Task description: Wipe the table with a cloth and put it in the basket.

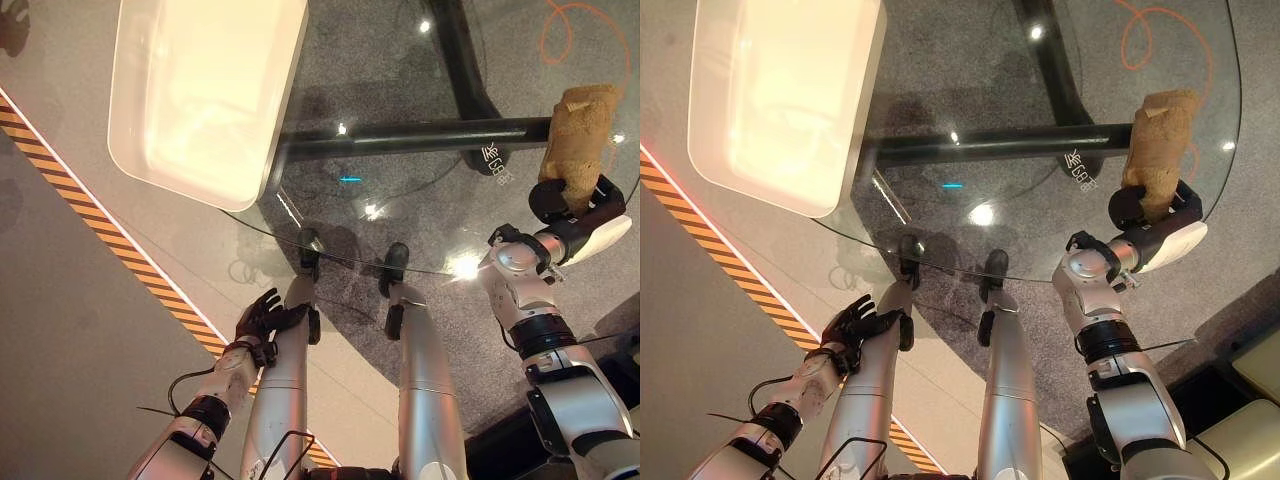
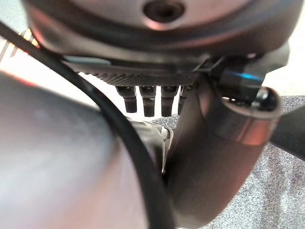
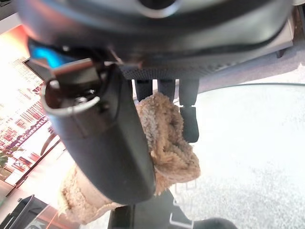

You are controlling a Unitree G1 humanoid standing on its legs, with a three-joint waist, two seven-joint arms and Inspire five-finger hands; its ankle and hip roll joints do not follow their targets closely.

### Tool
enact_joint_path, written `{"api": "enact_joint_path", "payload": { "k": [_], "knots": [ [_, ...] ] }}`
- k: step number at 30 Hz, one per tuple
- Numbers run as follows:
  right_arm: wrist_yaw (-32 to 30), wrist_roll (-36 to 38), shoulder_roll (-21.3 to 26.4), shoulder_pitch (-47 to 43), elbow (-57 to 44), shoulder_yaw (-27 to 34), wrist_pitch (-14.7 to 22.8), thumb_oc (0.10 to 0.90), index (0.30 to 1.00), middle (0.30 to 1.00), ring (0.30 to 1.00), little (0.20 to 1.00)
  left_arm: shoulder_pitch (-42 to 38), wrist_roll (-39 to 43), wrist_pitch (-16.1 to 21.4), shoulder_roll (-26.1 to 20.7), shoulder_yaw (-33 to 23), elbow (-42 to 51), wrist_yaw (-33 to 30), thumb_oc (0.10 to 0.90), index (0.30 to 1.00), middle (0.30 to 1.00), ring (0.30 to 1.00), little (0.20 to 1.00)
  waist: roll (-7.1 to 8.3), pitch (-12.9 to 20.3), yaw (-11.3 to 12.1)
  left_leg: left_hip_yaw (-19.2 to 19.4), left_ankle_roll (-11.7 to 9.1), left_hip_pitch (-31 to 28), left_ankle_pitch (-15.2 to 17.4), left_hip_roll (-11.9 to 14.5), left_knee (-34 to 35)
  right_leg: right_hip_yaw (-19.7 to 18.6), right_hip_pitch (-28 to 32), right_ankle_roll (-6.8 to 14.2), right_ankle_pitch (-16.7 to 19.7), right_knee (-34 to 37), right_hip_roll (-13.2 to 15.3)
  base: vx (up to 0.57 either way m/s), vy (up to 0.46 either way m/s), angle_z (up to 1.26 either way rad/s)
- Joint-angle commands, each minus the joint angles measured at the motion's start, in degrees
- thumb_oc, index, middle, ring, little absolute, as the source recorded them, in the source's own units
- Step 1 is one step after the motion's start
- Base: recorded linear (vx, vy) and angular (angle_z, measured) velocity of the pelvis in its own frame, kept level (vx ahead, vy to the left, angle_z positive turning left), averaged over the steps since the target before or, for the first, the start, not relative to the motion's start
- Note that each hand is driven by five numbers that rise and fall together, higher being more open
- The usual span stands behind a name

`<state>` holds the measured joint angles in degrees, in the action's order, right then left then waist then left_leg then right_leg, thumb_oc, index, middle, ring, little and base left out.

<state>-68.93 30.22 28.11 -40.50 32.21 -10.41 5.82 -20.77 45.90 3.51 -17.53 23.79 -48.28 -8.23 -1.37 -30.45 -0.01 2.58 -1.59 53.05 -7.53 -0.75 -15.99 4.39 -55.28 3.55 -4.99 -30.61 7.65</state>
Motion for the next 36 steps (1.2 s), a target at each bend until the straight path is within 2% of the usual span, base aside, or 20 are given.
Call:
{"api": "enact_joint_path", "payload": {
  "k": [1,4,5,8,11,16,19,22,23,24,25,26,36],
  "knots": [
    [-5.48,-5.29,6.71,0.14,-7.39,2.08,2.5,0.1,0.3,0.3,0.3,0.2,9.05,-1.13,-0.96,3.96,2.6,-0.18,-0.52,0.8,0.9,0.9,0.9,0.9,-2.02,0.65,0.02,2.41,1.68,-0.05,10.23,-3.52,-8.06,2.49,1.49,0.67,9.38,11.96,-3.49,0.0,0.0,0.0],
    [-1.75,-7.75,6.89,-0.33,-8.65,0.92,1.36,0.1,0.3,0.3,0.3,0.2,9.01,-1.26,-1.04,4.02,2.32,-0.18,-0.89,0.8,0.9,0.9,0.9,0.9,-1.93,0.65,0.06,2.38,1.67,-0.15,10.11,-3.61,-7.9,2.59,1.58,0.72,9.37,12.04,-3.49,0.0,0.0,0.0],
    [0.99,-10.12,6.96,-0.93,-10.73,-0.45,-1.07,0.1,0.3,0.3,0.3,0.2,8.98,-1.31,-0.96,4.05,2.14,-0.38,-0.98,0.8,0.9,0.9,0.9,0.9,-1.91,0.65,0.05,2.34,1.6,-0.01,10.04,-3.67,-8.04,2.52,1.35,0.72,9.37,11.86,-3.53,0.0,0.0,0.0],
    [5.2,-11.99,6.89,-1.03,-12.93,-1.67,-2.87,0.1,0.3,0.3,0.3,0.2,9.13,-1.64,-0.8,4.17,1.7,-0.82,-0.72,0.8,0.9,0.9,0.9,0.9,-1.87,0.65,0.02,2.36,1.47,-0.19,9.99,-3.67,-8.05,2.62,1.55,0.78,9.22,11.79,-3.44,0.0,0.0,0.0],
    [12.43,-16.78,5.89,-0.47,-16.65,-4.15,-6.52,0.1,0.3,0.3,0.3,0.2,8.94,-2.21,-0.32,4.42,1.03,-1.02,-0.02,0.8,0.9,0.9,0.9,0.9,-1.88,0.65,-0.18,2.52,1.36,-0.09,9.92,-3.7,-8.14,2.57,1.29,0.77,8.91,11.46,-3.48,0.0,0.011,0.0],
    [22.67,-22.17,3.56,1.01,-19.82,-8.47,-9.19,0.1,0.3,0.3,0.3,0.2,8.29,-2.6,0.64,5.15,0.84,-0.47,0.01,0.8,0.9,0.9,0.9,0.9,-1.81,0.65,-0.43,2.89,1.33,-0.24,9.79,-3.63,-8.04,2.69,1.25,0.78,8.61,11.25,-3.38,0.0,0.0,0.0],
    [26.73,-22.43,1.63,2.24,-20.32,-10.98,-9.69,0.1,0.3,0.3,0.3,0.2,7.95,-2.8,1.18,5.34,0.57,-0.16,0.32,0.8,0.9,0.9,0.9,0.9,-1.79,0.65,-0.48,3.12,1.26,-0.08,9.78,-3.6,-8.14,2.93,1.13,0.76,8.42,11.16,-3.16,0.0,0.0,0.0],
    [31.16,-25.92,-0.53,4.12,-21.34,-13.99,-10.22,0.1,0.3,0.3,0.3,0.2,7.87,-3.02,1.44,5.73,0.76,0.05,-0.03,0.8,0.9,0.9,0.9,0.9,-1.76,0.65,-0.55,3.18,1.22,0.0,9.55,-3.69,-7.92,3.16,1.09,0.77,8.39,11.25,-3.05,0.01,0.004,0.0],
    [32.93,-27.14,-1.53,5.98,-21.68,-15.8,-10.56,0.1,0.3,0.3,0.3,0.2,9.09,-3.03,1.42,5.95,1.23,0.1,-0.16,0.8,0.9,0.9,0.9,0.9,-1.88,0.65,-0.29,2.86,0.93,-2.08,11.46,-3.47,-8.34,3.04,3.02,1.17,6.5,10.55,-3.25,0.0,0.0,0.0],
    [33.19,-27.51,-1.73,5.15,-21.96,-16.38,-10.75,0.1,0.3,0.3,0.3,0.2,7.83,-3.02,1.37,5.98,0.92,0.18,-0.3,0.8,0.9,0.9,0.9,0.9,-1.77,0.65,-0.54,3.28,1.21,-0.02,9.44,-3.66,-7.85,3.34,1.16,0.79,8.32,11.27,-2.89,0.0,0.0,0.0],
    [34.14,-27.84,-2.12,5.52,-22.15,-17.41,-10.82,0.1,0.3,0.3,0.3,0.2,7.76,-2.99,1.33,6.08,1.03,0.2,-0.36,0.8,0.9,0.9,0.9,0.9,-1.8,0.65,-0.55,3.35,1.18,0.01,9.38,-3.65,-7.86,3.42,1.18,0.81,8.29,11.27,-2.79,-0.01,0.007,0.06],
    [34.96,-28.24,-2.65,7.04,-22.07,-19.09,-10.61,0.1,0.3,0.3,0.3,0.2,8.93,-2.92,1.41,6.17,1.58,0.06,-0.24,0.8,0.9,0.9,0.9,0.9,-2.01,0.65,-0.27,3.03,0.85,-1.94,11.27,-3.49,-8.39,3.32,3.04,1.19,6.45,10.6,-2.96,0.05,0.01,0.07],
    [38.9,-29.68,-2.14,7.71,-22.15,-25.74,-8.44,0.1,0.3,0.3,0.3,0.2,8.48,-1.72,1.9,5.33,2.55,-0.39,0.43,0.8,0.9,0.9,0.9,0.9,-2.28,0.65,-0.03,3.23,0.59,-1.79,11.21,-3.43,-8.69,3.92,3.07,1.48,6.29,10.48,-2.34,0.0,0.001,0.01]
  ]
}}
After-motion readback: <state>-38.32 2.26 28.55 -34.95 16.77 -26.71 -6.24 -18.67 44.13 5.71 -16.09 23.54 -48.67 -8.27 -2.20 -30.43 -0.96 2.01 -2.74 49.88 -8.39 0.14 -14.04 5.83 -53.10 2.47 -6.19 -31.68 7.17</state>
